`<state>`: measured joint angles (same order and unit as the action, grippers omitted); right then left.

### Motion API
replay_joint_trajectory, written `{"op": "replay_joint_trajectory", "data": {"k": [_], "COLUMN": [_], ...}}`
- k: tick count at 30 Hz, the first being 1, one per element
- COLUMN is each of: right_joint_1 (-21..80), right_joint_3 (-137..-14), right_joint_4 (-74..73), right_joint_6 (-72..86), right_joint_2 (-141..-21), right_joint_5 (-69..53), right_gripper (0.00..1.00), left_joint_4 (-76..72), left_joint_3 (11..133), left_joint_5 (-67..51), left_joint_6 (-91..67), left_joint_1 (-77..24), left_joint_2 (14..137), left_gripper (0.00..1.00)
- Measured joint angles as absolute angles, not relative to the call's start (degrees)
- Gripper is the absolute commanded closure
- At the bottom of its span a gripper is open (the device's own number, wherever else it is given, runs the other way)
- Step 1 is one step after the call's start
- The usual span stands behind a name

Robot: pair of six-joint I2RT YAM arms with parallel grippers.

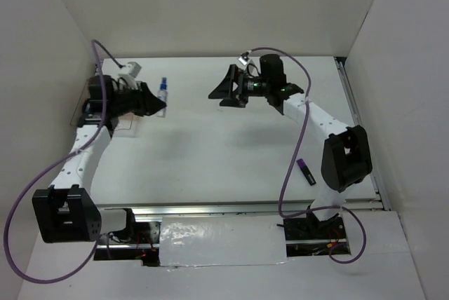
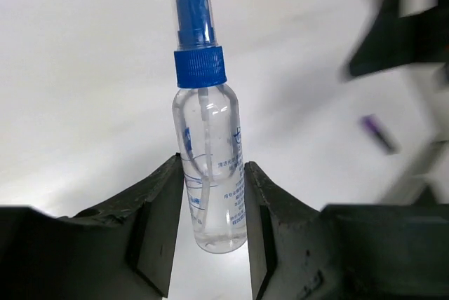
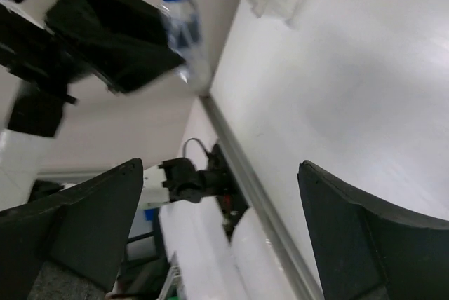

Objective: Sort the stationery into containers
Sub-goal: Place the stationery in the storage box.

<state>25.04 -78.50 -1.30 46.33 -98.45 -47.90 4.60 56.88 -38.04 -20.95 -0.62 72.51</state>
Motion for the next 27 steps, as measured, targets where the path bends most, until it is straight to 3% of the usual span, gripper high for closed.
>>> {"op": "replay_joint_trajectory", "data": {"k": [7, 12, 16, 23, 27], "right_joint_1": [16.6, 14.76, 11.88, 6.48, 5.54], "right_joint_3": [-81.36, -80.77, -79.57, -75.88, -75.83], "right_joint_4": [-14.61, -21.17, -24.97, -29.17, -30.57], "right_joint_6": [29.1, 20.49, 15.99, 12.38, 11.35], "right_joint_2": [-91.37, -85.1, -83.59, -82.87, -82.87], "right_joint_5": [-45.5, -44.4, -43.9, -43.03, -43.07], "right_gripper": [0.02, 0.04, 0.03, 0.03, 0.03], "left_joint_4": [34.09, 59.55, 67.42, 72.42, 69.87], "left_joint_3": [75.85, 97.95, 102.72, 102.19, 98.48], "left_joint_5": [-43.31, -42.26, -35.92, -29.61, -27.31], "left_joint_6": [29.63, 69.8, 91.88, 108.03, 110.69], "left_joint_1": [21.52, 28.82, 31.05, 30.13, 28.95], "left_joint_2": [80.53, 99.9, 108.6, 111.18, 110.8], "left_gripper": [1.0, 0.98, 1.0, 1.0, 0.93]}}
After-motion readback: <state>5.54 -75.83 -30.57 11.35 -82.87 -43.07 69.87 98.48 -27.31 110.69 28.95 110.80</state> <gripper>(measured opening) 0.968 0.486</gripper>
